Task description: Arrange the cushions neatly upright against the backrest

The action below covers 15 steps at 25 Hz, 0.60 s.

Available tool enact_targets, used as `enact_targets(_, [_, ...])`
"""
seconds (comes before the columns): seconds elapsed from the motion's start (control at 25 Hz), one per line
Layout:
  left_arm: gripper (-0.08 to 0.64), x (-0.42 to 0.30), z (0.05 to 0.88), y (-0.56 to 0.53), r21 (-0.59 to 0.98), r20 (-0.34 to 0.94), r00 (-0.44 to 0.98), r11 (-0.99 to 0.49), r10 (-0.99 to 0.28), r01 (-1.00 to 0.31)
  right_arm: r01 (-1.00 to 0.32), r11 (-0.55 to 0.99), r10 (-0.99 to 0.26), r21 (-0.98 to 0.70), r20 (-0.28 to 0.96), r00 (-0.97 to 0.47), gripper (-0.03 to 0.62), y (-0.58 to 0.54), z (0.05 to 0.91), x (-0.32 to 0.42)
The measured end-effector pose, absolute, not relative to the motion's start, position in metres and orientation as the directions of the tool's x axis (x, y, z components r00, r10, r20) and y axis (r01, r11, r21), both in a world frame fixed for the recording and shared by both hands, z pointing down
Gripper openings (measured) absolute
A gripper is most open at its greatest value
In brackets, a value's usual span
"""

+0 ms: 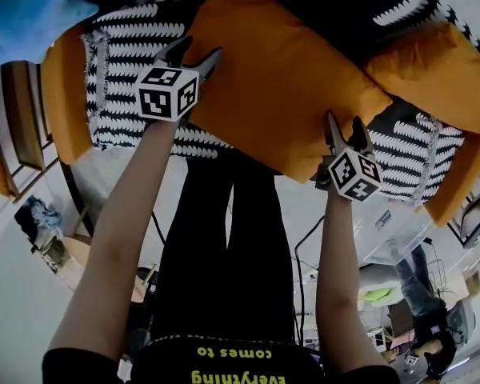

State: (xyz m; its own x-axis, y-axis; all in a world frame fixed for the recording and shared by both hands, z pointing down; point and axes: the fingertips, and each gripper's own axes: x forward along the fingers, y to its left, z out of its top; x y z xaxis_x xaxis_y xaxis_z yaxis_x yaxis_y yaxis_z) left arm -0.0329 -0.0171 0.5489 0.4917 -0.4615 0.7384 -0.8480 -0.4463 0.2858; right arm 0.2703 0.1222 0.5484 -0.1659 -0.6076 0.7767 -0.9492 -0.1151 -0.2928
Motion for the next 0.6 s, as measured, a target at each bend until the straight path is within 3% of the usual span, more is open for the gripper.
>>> enact_targets(0.12, [0.351,-0.022,0.573,-0.022,0.322,0.754,0.512,-0.446,-0.413,-0.835,-0.959,-0.084,-0.569,-0.27,0.803,-0.176,0.382,0.126,0.572,0.267])
enact_targets(0.36, [0.345,-0.017,0.589,-0.022,0.182,0.806,0.439,-0.541,-0.396,-0.821,-0.972,-0.085,-0.535,-0.217,0.833,-0.14,0.376,0.122,0.574,0.263])
enact_targets(0.6, [0.254,-0.015,0.594,-0.018,0.139,0.809,0.413,-0.546,-0.419,-0.826,-0.968,-0.131,-0.533,-0.214,0.838,-0.113,0.197,0.122,0.579,0.272])
